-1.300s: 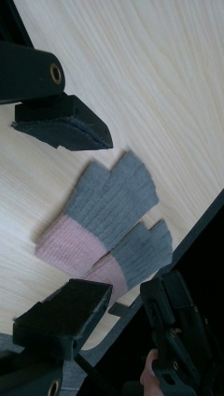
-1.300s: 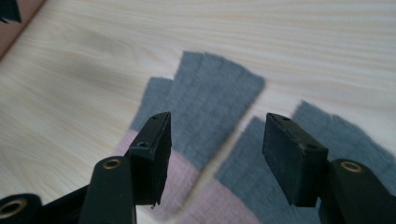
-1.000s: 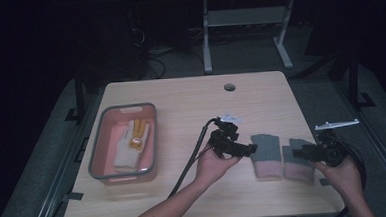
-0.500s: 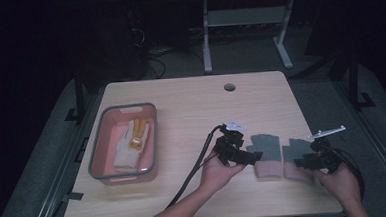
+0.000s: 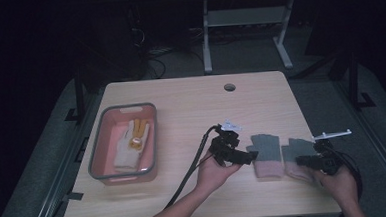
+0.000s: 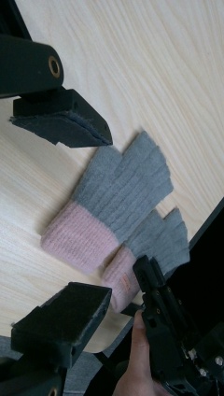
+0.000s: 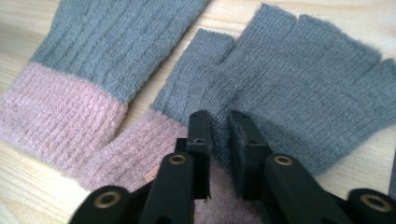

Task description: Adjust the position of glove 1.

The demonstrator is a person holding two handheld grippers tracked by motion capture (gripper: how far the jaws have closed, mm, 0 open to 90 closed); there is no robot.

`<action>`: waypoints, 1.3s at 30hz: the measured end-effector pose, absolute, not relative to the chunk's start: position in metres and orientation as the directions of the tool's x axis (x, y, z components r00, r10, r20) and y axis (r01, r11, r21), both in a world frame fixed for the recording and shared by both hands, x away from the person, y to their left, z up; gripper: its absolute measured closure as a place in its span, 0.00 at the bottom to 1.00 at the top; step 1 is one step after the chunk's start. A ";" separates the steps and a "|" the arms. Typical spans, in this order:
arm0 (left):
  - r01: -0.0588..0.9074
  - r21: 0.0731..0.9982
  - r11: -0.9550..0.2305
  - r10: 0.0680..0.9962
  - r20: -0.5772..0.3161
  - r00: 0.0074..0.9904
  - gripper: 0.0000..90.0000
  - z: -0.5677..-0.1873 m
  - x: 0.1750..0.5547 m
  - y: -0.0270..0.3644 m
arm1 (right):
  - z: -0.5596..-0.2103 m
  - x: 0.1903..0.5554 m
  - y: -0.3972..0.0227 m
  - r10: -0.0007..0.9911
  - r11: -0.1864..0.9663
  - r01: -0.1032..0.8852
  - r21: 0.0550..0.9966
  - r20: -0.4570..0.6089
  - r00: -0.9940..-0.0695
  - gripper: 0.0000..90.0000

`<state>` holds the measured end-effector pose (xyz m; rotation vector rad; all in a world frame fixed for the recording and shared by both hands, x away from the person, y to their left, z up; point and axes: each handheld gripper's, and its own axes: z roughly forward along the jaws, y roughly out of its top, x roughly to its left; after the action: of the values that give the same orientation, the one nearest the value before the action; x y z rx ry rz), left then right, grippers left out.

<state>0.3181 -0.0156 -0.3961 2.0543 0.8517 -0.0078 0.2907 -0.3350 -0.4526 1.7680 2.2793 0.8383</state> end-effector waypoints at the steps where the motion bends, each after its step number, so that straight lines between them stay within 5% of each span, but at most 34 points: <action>1: 0.571 0.730 -0.376 0.565 -0.307 0.766 0.25 -0.396 0.318 -0.015 | -0.453 0.291 -0.335 0.927 0.155 0.850 0.503 0.224 -0.302 0.91; 39: 0.589 0.736 -0.333 0.601 -0.316 0.734 0.25 -0.392 0.320 0.007 | -0.407 0.298 -0.307 0.896 0.200 0.795 0.573 0.221 -0.385 0.95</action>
<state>0.3203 0.0070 -0.3921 2.0205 0.9016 0.0158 0.2975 -0.3066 -0.4068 1.6410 2.3035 0.9394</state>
